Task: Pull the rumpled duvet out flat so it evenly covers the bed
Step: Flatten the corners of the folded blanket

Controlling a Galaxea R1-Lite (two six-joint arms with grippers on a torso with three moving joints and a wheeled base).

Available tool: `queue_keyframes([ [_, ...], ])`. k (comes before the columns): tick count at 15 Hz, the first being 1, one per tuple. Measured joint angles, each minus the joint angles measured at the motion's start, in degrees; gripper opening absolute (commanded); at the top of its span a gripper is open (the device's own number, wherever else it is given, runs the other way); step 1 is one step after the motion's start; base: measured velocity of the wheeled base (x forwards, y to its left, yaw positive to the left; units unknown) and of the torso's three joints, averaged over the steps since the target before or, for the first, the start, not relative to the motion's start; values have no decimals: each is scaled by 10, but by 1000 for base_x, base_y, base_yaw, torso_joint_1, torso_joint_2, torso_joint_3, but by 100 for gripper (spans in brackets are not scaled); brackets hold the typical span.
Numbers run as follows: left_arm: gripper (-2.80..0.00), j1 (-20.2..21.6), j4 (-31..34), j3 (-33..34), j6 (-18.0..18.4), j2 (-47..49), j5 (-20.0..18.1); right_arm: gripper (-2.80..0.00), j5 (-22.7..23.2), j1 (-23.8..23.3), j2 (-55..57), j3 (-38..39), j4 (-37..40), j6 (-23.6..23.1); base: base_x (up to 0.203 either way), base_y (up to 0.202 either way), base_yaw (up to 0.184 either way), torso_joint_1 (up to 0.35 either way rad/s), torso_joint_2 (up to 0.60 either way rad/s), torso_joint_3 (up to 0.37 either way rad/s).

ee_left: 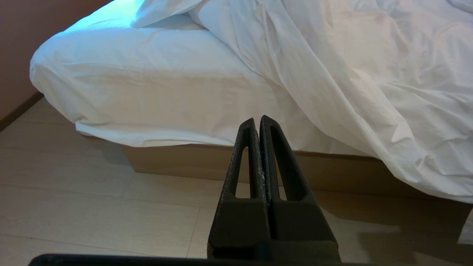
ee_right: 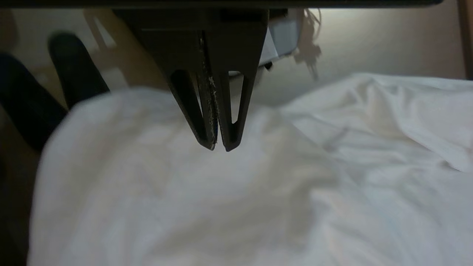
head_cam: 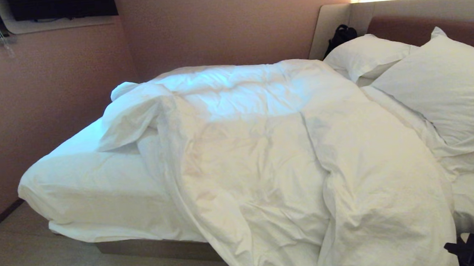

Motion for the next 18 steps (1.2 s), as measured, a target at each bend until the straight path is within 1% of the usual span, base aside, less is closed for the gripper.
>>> queue_keyframes([
  [2, -280, 0, 0, 0, 0, 0, 0, -280, 8, -25, 18, 1, -31, -7, 0, 0, 0, 0, 0, 0],
  [4, -280, 0, 0, 0, 0, 0, 0, -280, 23, -60, 35, 1, -55, -24, 0, 0, 0, 0, 0, 0],
  [5, -280, 0, 0, 0, 0, 0, 0, -280, 34, -86, 43, 1, -65, -36, 0, 0, 0, 0, 0, 0],
  [8, -280, 0, 0, 0, 0, 0, 0, -280, 81, -190, 72, -3, -82, -80, 0, 0, 0, 0, 0, 0],
  [9, -280, 0, 0, 0, 0, 0, 0, -280, 104, -220, 82, -3, -84, -100, 0, 0, 0, 0, 0, 0],
  [13, -280, 0, 0, 0, 0, 0, 0, -280, 192, -294, 128, 8, -85, -187, 0, 0, 0, 0, 0, 0],
  [18, -280, 0, 0, 0, 1, 0, 0, -280, 281, -395, 219, 16, -89, -313, 0, 0, 0, 0, 0, 0],
])
